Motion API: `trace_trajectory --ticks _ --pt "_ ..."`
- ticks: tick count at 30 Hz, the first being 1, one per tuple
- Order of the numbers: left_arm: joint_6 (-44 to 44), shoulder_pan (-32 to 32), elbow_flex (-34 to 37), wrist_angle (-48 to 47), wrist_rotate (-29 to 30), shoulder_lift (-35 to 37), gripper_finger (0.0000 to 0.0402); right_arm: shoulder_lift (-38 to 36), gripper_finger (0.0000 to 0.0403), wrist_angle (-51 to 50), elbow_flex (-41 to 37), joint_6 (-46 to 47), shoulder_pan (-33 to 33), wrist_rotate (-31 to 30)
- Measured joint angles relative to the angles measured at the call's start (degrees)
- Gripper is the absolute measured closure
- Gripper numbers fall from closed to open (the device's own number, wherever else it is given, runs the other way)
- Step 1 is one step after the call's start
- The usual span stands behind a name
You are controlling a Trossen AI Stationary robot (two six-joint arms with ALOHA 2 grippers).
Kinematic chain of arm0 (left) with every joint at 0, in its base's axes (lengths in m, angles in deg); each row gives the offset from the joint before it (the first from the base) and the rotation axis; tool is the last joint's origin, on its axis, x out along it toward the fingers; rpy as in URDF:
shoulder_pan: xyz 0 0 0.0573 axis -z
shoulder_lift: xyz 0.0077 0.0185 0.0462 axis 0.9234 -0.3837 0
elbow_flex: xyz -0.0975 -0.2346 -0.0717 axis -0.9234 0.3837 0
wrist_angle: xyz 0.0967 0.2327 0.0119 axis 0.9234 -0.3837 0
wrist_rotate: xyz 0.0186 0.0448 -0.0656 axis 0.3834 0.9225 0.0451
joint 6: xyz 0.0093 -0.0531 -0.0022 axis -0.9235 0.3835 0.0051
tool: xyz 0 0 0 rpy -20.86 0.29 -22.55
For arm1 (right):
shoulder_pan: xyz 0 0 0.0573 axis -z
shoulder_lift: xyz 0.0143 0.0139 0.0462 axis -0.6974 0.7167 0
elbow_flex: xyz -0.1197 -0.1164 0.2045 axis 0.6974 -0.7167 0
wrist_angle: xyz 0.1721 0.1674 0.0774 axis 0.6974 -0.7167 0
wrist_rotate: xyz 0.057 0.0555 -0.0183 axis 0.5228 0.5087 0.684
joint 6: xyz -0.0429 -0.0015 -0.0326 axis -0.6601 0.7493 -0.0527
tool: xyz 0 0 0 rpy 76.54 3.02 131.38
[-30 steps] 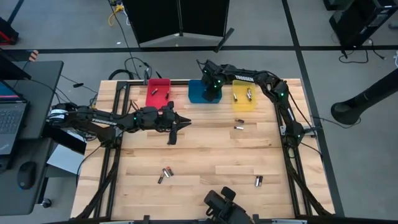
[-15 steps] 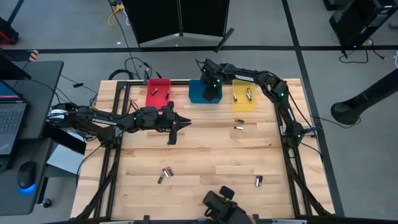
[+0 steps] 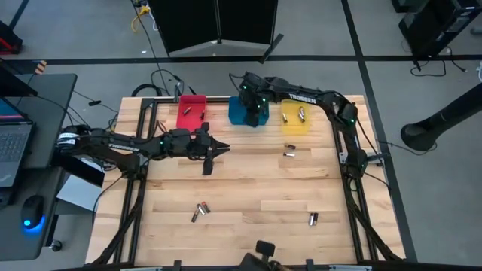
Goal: Sort batteries
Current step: Put the brown battery into the red bin
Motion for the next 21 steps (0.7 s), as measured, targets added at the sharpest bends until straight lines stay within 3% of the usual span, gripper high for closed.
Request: trace_trajectory --ticks 12,16,21 --pt "0.01 0.0 0.0 -13.72 -1.04 7.38 0.0348 -15.87 0.0398 30.6 -28.07 8.18 -8.0 2.8" --pt "0.36 0.2 -2.9 -25.83 -4.26 8.33 0.0355 -21.83 0.0398 37.85 -36.3 12.14 -11.98 1.23" --pt "0.53 2.23 -8.88 -42.98 -4.27 8.34 0.0357 -28.08 0.0398 41.82 -43.85 15.97 -17.98 -4.24"
